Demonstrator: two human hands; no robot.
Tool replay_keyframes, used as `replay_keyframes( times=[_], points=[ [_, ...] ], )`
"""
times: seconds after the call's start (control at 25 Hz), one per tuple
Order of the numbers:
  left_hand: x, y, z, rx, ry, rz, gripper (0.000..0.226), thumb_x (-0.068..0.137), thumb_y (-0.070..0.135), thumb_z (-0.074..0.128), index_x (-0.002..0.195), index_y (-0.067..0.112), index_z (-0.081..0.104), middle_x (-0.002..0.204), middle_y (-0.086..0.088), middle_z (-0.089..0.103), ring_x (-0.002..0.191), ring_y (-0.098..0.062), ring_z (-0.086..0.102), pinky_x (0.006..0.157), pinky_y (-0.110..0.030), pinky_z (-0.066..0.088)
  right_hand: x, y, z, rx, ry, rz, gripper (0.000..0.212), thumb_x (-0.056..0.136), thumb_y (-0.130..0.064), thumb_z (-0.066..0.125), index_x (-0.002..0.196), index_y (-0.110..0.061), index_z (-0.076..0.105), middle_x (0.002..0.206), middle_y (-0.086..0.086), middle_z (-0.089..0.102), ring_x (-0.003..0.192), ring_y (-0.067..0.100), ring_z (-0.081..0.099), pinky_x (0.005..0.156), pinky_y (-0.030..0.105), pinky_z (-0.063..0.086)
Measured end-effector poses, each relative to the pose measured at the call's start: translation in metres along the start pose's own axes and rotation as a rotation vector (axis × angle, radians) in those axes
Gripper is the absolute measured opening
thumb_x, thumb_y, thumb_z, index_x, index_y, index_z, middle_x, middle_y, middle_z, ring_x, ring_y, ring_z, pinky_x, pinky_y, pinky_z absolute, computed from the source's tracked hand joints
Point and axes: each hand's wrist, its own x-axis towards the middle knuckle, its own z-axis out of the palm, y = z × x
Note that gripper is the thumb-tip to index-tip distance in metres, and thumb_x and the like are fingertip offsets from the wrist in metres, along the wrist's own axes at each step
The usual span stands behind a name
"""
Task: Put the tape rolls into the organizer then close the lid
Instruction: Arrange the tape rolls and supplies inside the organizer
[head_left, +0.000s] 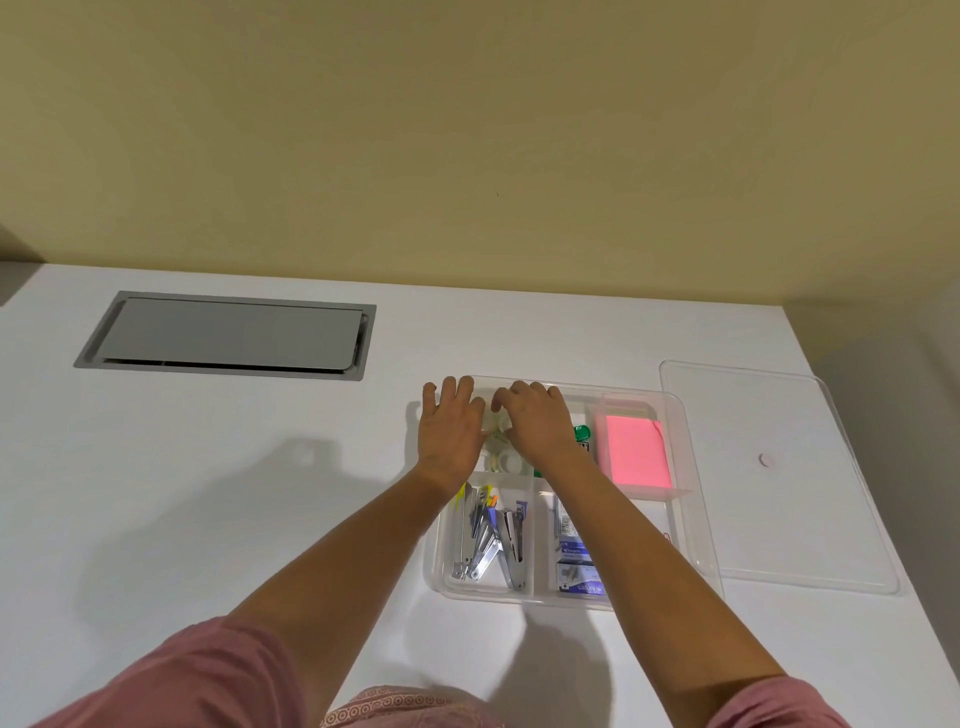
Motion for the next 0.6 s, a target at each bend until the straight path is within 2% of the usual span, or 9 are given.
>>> replay_keyframes(
  times=[0.08, 0.24, 0.6],
  points=[
    [-0.004, 0.0, -0.001, -0.022, 0.005, -0.013, 0.035, 0.09, 0.041, 0.057, 0.116, 0.017, 0.059, 0.135, -0.004, 0.042, 0.128, -0.024, 0.036, 0.114, -0.044, 0.018, -0.003, 0.001, 0.0, 0.0, -0.02, -0.015, 0.031, 0.088, -0.017, 0.062, 0.119, -0.019, 0.056, 0.124, 0.005, 0.057, 0.116, 0.025, 0.051, 0.098, 0.033, 0.036],
    [-0.006, -0.001, -0.006, -0.054, -0.032, -0.037, 0.038, 0.086, 0.044, 0.062, 0.114, 0.019, 0.06, 0.132, -0.003, 0.043, 0.125, -0.024, 0.037, 0.113, -0.044, 0.018, -0.012, -0.001, 0.003, -0.066, -0.122, -0.056, 0.047, 0.081, -0.018, 0.072, 0.124, -0.016, 0.051, 0.128, 0.007, 0.05, 0.121, 0.027, 0.046, 0.101, 0.035, 0.036],
    [-0.008, -0.002, -0.005, 0.02, -0.107, 0.011, 0.045, 0.085, 0.035, 0.067, 0.123, 0.016, 0.052, 0.14, -0.006, 0.036, 0.132, -0.026, 0.032, 0.117, -0.046, 0.016, -0.012, -0.005, 0.006, -0.101, -0.101, -0.034, 0.044, 0.085, -0.009, 0.065, 0.125, -0.01, 0.047, 0.13, 0.01, 0.049, 0.123, 0.028, 0.044, 0.102, 0.036, 0.035]
  ],
)
